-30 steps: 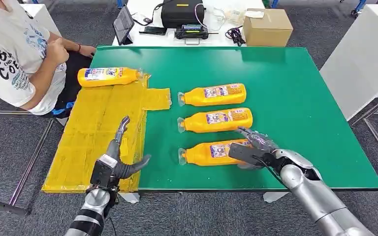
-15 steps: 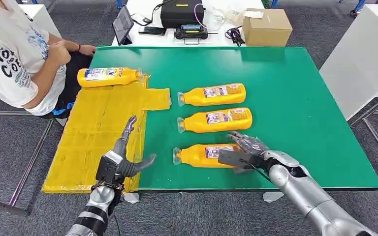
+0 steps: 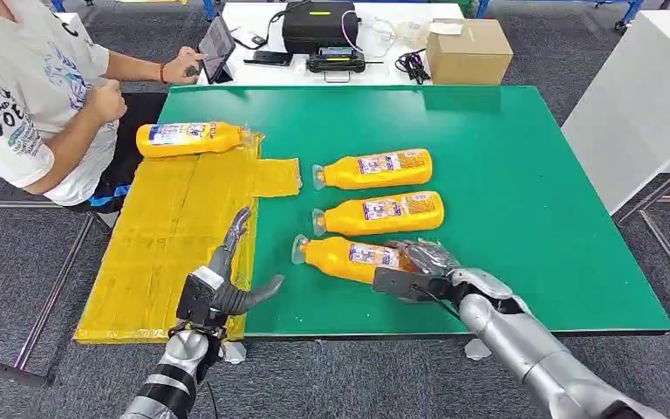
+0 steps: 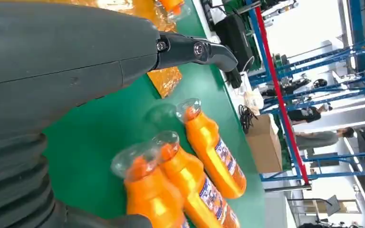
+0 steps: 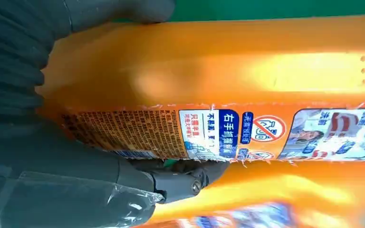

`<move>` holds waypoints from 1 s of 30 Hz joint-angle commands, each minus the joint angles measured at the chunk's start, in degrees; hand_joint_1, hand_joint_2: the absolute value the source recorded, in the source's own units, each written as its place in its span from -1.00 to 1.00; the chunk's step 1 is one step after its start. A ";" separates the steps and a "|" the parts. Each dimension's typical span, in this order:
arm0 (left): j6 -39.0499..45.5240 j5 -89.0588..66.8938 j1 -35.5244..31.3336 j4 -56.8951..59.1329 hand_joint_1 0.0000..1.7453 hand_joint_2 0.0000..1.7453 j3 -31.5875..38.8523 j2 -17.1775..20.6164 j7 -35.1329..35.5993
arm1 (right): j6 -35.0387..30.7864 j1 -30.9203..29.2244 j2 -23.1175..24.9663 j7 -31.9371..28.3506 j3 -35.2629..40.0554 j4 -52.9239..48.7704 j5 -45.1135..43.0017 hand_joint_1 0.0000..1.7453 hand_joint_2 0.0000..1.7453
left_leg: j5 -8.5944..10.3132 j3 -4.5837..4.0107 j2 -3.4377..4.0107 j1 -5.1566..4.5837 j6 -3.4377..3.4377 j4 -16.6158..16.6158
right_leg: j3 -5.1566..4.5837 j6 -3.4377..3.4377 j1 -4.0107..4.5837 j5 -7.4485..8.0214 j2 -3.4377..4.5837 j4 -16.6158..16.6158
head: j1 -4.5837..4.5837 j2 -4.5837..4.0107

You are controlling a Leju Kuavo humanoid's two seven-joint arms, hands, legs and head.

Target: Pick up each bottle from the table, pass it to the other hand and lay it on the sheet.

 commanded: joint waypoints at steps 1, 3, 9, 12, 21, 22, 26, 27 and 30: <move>-0.14 0.58 -1.21 1.54 -1.00 1.00 0.23 0.14 0.16 | -3.62 14.02 11.22 -9.88 -14.52 -16.31 -4.39 1.00 1.00 | -0.08 -0.02 0.01 0.11 -0.16 0.00 | -0.01 -0.18 0.12 -0.08 -0.01 0.02 | -0.07 0.00; 0.35 0.94 0.26 -0.81 -1.00 1.00 1.03 0.16 0.37 | -4.92 15.80 15.49 -11.30 -18.56 -20.62 -6.64 1.00 1.00 | -0.10 -0.18 0.10 0.10 -0.16 0.04 | -0.19 -0.18 0.12 -0.09 0.08 0.10 | -0.11 0.00; 6.91 3.75 2.23 -6.00 -1.00 1.00 5.13 -1.54 -0.23 | -3.52 19.45 19.58 -13.62 -24.27 -26.93 -13.43 1.00 1.00 | -0.18 -0.31 0.03 0.16 -0.18 0.08 | -0.25 -0.19 0.14 -0.16 0.05 0.14 | -0.07 0.00; 6.87 3.77 2.31 -6.27 -1.00 1.00 5.03 -1.40 -0.23 | -3.50 19.59 19.69 -13.74 -24.51 -26.40 -13.52 1.00 1.00 | -0.05 -0.37 -0.22 0.16 -0.14 0.01 | -0.27 -0.15 0.15 -0.14 -0.19 0.05 | -0.07 0.00; 6.34 12.18 2.66 -9.45 -1.00 1.00 7.72 -1.95 -0.42 | -4.30 21.05 20.73 -14.69 -26.17 -25.01 -13.05 1.00 1.00 | -0.06 -0.45 -0.13 0.10 -0.12 0.01 | -0.34 -0.14 0.09 -0.09 -0.14 0.03 | -0.04 0.00; 4.83 13.42 2.78 -9.85 -1.00 1.00 7.07 -1.59 0.86 | -4.40 21.13 20.83 -14.72 -26.54 -24.46 -12.95 1.00 1.00 | -0.12 -0.34 -0.09 0.14 -0.17 0.02 | -0.23 -0.20 0.13 -0.13 -0.12 0.01 | -0.07 0.00; -7.63 20.14 3.61 -10.30 -1.00 1.00 1.85 0.35 7.24 | -5.76 21.45 21.03 -16.41 -27.70 -21.95 -9.96 1.00 1.00 | -0.11 -0.28 -0.08 0.15 -0.16 -0.03 | -0.17 -0.19 0.15 -0.13 -0.11 -0.03 | -0.07 0.00; -12.07 21.99 3.57 -9.89 -1.00 1.00 -0.02 1.08 9.40 | -3.62 21.69 21.20 -17.95 -28.27 -21.35 -11.64 1.00 1.00 | -0.05 -0.40 -0.14 0.11 -0.11 -0.04 | -0.30 -0.13 0.11 -0.07 -0.14 -0.03 | -0.04 0.00; -26.84 32.42 3.60 -7.19 -1.00 1.00 -3.49 2.34 15.61 | 1.01 22.46 21.86 -20.89 -28.66 -18.43 -12.69 1.00 1.00 | -0.09 -0.30 -0.07 0.13 -0.13 -0.05 | -0.19 -0.15 0.13 -0.09 -0.09 -0.07 | -0.05 0.00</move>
